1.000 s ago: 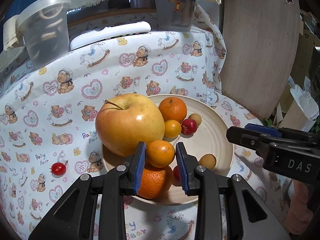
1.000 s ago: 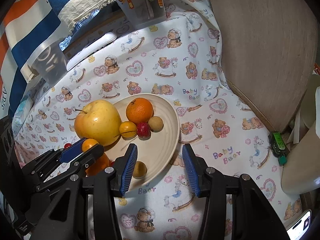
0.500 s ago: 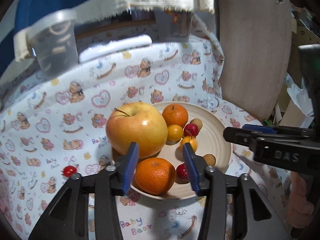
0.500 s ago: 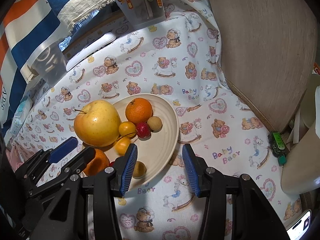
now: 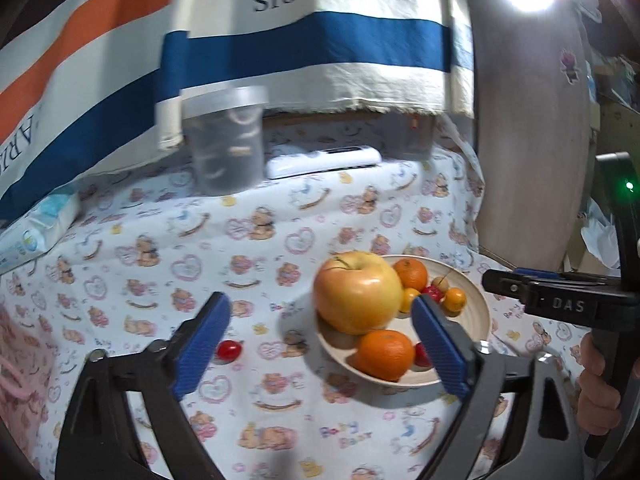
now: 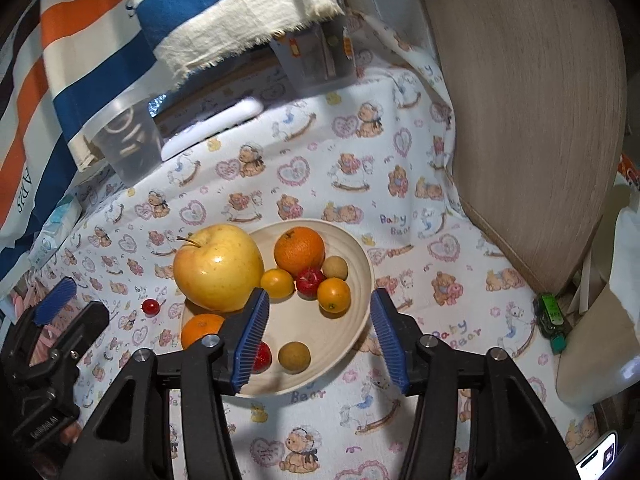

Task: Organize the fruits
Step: 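Release the citrus and red fruit on the plate with both tools, then move the right tool down to the red cherry tomato on the cloth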

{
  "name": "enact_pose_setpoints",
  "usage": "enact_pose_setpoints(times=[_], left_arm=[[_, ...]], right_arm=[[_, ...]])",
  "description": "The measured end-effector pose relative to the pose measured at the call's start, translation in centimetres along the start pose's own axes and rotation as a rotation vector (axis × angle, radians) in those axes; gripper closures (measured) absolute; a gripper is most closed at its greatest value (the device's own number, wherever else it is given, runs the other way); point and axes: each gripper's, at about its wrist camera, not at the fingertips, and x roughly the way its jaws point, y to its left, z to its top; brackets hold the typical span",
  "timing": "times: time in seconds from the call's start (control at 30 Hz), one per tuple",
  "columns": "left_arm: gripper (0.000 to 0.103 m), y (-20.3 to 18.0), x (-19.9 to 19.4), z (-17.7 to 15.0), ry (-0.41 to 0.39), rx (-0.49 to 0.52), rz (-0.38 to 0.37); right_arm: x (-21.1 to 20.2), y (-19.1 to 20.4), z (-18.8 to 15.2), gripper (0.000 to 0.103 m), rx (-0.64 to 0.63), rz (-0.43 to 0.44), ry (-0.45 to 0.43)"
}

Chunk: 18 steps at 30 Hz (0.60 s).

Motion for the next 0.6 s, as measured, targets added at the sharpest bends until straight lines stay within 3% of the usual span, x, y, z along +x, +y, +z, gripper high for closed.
enact_pose_setpoints(times=[0.17, 0.4, 0.5, 0.6], left_arm=[[0.003, 1.9, -0.3, -0.8, -0.015, 0.017, 0.048], [0.001, 3.9, -0.6, -2.7, -0.056, -0.003, 0.057], [0.001, 4.7, -0.5, -3.2, -0.069, -0.036, 0.052], [0.001, 5.1, -0.5, -3.4, -0.078, -0.050, 0.053]], right_arm=[[-0.6, 1.4, -0.1, 0.037, -0.062, 0.018, -0.042], [-1.1, 2.4, -0.5, 0.027, -0.095, 0.013, -0.091], [-1.0, 2.5, -0.7, 0.018, -0.099, -0.001, -0.107], [-0.9, 2.7, -0.8, 0.017, -0.104, -0.008, -0.109]])
